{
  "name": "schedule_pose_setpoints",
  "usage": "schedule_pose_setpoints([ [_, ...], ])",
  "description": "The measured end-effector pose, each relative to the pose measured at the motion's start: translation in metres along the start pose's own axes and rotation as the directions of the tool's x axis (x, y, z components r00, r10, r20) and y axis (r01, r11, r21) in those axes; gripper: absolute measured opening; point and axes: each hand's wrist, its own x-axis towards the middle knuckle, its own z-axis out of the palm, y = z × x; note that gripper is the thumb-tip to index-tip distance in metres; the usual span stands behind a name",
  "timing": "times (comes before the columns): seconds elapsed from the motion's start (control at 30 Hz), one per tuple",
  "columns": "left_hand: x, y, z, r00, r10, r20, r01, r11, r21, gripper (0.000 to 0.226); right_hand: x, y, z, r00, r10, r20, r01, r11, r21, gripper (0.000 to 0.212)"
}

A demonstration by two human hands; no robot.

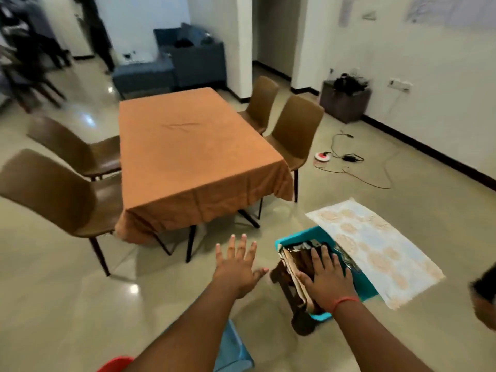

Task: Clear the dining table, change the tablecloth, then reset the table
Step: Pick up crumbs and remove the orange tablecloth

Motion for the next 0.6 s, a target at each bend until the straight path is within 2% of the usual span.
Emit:
schedule_pose_setpoints([
  [0.17,0.027,-0.057,-0.011,0.989,-0.148,-0.009,0.148,0.987,-0.062,0.083,0.077,-0.065,-0.017,0.982,-0.188,0.010,0.188,0.981,-0.042,0.082],
  [0.3,0.025,-0.096,0.000,0.965,-0.260,0.015,0.261,0.963,-0.069,0.084,0.115,-0.103,-0.013,0.954,-0.281,0.104,0.291,0.952,-0.094,0.083],
  [0.47,0.040,-0.146,-0.007,0.922,-0.388,0.014,0.386,0.912,-0.135,0.103,0.177,-0.166,-0.022,0.907,-0.400,0.130,0.414,0.902,-0.120,0.084],
  [0.6,0.073,-0.195,-0.012,0.873,-0.487,-0.006,0.480,0.863,-0.158,0.108,0.243,-0.223,-0.023,0.867,-0.475,0.149,0.490,0.867,-0.091,0.085],
])
